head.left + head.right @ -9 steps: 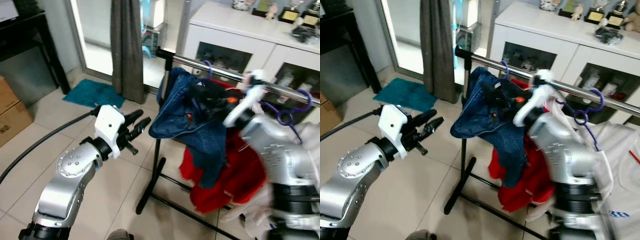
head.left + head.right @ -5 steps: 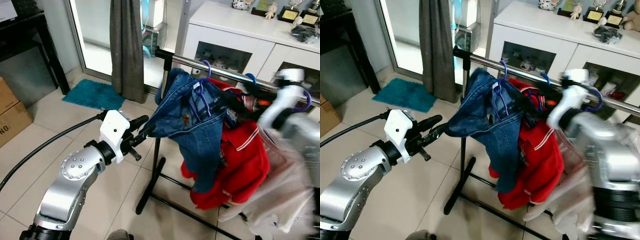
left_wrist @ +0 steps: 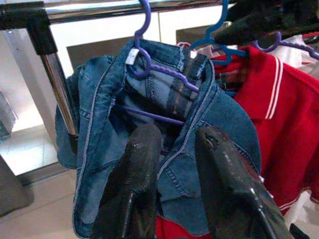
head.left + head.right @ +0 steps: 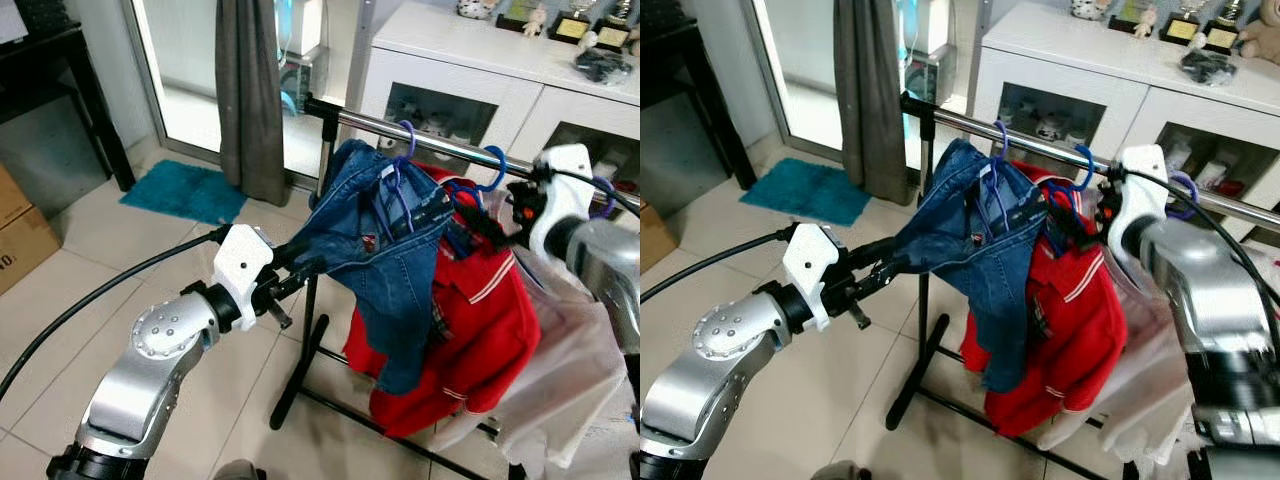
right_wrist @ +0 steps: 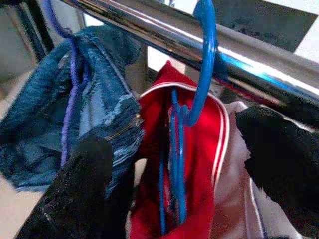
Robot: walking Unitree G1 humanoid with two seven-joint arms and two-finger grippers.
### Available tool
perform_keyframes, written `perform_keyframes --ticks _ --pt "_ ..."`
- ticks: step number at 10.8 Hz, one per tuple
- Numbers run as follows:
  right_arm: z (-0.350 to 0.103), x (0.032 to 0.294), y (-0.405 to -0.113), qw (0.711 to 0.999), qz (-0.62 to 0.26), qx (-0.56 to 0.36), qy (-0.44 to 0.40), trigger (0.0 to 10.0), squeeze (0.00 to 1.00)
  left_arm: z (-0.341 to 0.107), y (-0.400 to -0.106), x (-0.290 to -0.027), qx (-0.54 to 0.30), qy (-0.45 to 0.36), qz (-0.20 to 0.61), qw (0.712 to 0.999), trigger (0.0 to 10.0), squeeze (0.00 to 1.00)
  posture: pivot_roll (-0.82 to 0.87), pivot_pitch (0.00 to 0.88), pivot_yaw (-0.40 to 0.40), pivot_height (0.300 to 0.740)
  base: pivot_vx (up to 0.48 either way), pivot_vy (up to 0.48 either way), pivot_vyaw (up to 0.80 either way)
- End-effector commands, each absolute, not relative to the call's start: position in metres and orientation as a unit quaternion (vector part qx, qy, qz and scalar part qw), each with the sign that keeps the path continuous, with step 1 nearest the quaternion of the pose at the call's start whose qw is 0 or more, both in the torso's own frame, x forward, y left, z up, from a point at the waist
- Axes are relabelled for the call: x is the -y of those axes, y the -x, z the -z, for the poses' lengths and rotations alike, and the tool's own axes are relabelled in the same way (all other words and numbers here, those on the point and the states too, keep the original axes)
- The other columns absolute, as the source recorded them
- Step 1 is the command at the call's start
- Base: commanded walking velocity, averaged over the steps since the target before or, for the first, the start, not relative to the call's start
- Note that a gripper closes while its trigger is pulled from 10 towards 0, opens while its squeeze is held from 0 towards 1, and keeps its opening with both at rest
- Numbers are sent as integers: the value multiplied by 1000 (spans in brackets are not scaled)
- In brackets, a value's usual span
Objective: Hang hanger
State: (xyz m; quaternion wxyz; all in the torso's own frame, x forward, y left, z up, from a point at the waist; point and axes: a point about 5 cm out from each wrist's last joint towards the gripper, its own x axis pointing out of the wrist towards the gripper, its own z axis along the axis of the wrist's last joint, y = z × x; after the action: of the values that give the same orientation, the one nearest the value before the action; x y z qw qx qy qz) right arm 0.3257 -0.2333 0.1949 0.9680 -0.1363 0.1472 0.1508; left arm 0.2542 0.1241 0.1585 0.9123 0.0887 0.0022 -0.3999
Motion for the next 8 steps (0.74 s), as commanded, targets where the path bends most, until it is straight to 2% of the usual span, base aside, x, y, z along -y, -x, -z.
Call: perform_keyframes --ticks 1,2,3,4,6,8 --pt "-195 236 -332 969 -134 -152 141 10000 0 -159 -254 -122 -6 -91 409 908 10000 0 22 0 -56 740 0 0 0" --pt "-194 237 -337 969 -128 -158 140 10000 0 -159 -254 -123 -7 -92 410 907 10000 0 23 0 -55 740 0 0 0" --pt "-191 241 -342 966 -119 -171 155 9490 0 -159 -255 -122 -7 -93 412 907 10000 0 23 0 -56 740 0 0 0" --pt "-191 244 -345 966 -115 -175 154 7333 0 -160 -255 -122 -6 -92 415 905 10000 0 23 0 -57 740 0 0 0" --pt "-187 252 -346 962 -117 -195 153 7255 0 -162 -250 -116 3 -82 448 890 10000 0 21 0 -59 740 0 0 0" --pt "-183 257 -350 965 -112 -197 134 4824 0 -168 -245 -108 16 -62 488 870 10000 0 20 0 -55 740 0 0 0"
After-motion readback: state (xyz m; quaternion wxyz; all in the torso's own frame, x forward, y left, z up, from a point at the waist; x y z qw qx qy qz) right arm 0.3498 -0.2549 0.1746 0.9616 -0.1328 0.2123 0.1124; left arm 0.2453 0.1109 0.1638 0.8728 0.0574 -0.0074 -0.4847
